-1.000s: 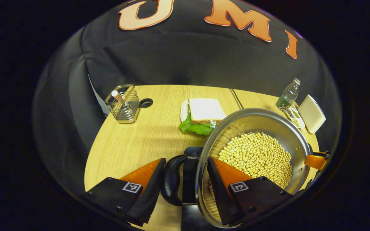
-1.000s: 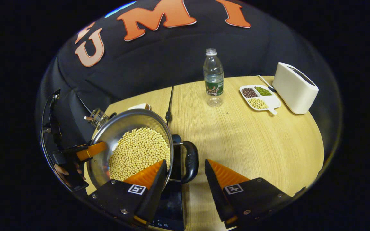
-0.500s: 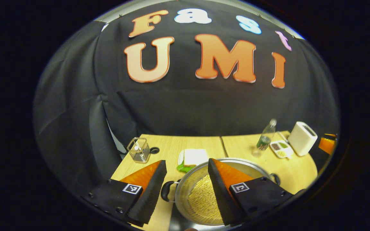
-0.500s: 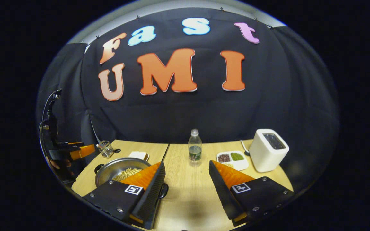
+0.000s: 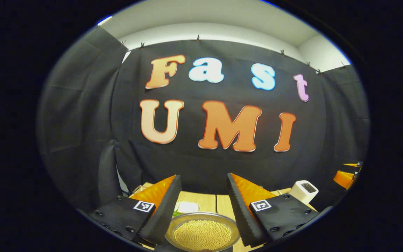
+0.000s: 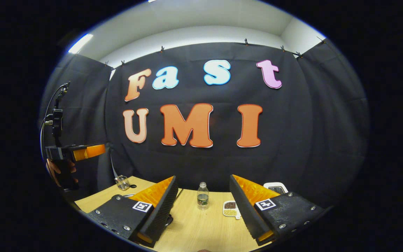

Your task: First push the handle of the pot to place it horizontally, then grasp the pot with both hands and set it on the induction cooktop.

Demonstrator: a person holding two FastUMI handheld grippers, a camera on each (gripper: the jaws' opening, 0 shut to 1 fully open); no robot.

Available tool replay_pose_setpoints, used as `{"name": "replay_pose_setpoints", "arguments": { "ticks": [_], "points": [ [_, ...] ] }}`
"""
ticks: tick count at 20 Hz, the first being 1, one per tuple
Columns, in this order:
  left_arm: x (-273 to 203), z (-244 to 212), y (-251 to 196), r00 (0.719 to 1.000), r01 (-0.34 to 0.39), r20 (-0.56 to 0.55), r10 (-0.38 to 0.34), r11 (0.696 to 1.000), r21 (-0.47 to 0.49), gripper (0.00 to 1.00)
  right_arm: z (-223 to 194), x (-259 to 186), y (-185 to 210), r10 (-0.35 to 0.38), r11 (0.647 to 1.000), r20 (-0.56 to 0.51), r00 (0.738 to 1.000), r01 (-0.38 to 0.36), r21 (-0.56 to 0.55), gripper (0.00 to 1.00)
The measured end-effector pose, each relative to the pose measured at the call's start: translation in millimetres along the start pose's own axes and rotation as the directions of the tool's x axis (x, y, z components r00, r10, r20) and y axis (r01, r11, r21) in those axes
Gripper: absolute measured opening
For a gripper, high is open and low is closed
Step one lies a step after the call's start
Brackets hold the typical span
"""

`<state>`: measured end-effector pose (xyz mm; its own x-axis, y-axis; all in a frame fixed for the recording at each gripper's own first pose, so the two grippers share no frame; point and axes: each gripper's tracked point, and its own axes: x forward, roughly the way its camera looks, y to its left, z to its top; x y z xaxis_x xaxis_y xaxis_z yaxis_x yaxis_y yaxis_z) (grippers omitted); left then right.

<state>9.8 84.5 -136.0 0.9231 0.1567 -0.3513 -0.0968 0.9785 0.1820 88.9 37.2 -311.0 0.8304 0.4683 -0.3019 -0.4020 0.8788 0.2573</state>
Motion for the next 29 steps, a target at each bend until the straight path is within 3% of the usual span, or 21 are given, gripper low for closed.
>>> {"name": "replay_pose_setpoints", "arguments": {
  "ticks": [4,5,6,9,11,14,16,18,20,22,26,27,29],
  "points": [
    [-27,52,-17,0.993,0.03,0.113,-0.028,0.999,-0.022,0.84,48,-21,-5,-0.015,1.0,0.101,0.995,0.017,-0.018,0.92],
    [-33,64,-20,0.99,0.031,0.136,-0.027,0.999,-0.026,0.84,59,-25,-4,-0.017,0.999,0.114,0.993,0.02,-0.025,0.97],
    [-37,77,-20,0.988,0.022,0.157,-0.016,0.999,-0.035,0.84,66,-33,-3,-0.019,0.999,0.121,0.992,0.022,-0.028,0.92],
    [-52,111,-31,0.975,0.046,0.221,-0.032,0.997,-0.058,0.97,93,-49,-4,-0.026,0.999,0.158,0.987,0.031,-0.025,0.93],
    [-62,133,-34,0.966,0.054,0.257,-0.035,0.996,-0.066,0.96,114,-57,-1,-0.025,0.999,0.203,0.979,0.03,-0.017,0.98],
    [-72,150,-33,0.955,0.052,0.295,-0.027,0.996,-0.078,0.98,128,-68,16,-0.001,1.0,0.234,0.972,0.002,-0.001,0.93],
    [-81,167,-30,0.942,0.036,0.335,-0.008,0.996,-0.079,0.98,139,-75,18,-0.007,1.0,0.25,0.968,0.009,-0.003,0.97],
    [-90,180,-31,0.932,0.034,0.362,-0.003,0.996,-0.078,0.98,147,-82,16,-0.019,0.999,0.269,0.963,0.026,-0.021,0.93],
    [-97,188,-30,0.923,0.032,0.384,0.001,0.996,-0.081,0.96,156,-90,14,-0.034,0.998,0.29,0.956,0.046,-0.035,0.98],
    [-100,192,-27,0.917,0.031,0.399,0.004,0.996,-0.08,0.97,167,-95,15,-0.042,0.998,0.33,0.943,0.057,-0.034,0.93],
    [-98,186,-20,0.923,0.019,0.385,0.009,0.997,-0.071,0.97,170,-96,-1,-0.075,0.993,0.355,0.932,0.101,-0.058,0.93],
    [-98,184,-19,0.924,0.014,0.381,0.012,0.998,-0.064,0.98,168,-96,-4,-0.082,0.992,0.352,0.932,0.109,-0.059,0.97],
    [-98,182,-16,0.927,0.005,0.376,0.016,0.998,-0.055,0.96,168,-96,-9,-0.092,0.992,0.351,0.932,0.117,-0.052,0.93]
  ]
}}
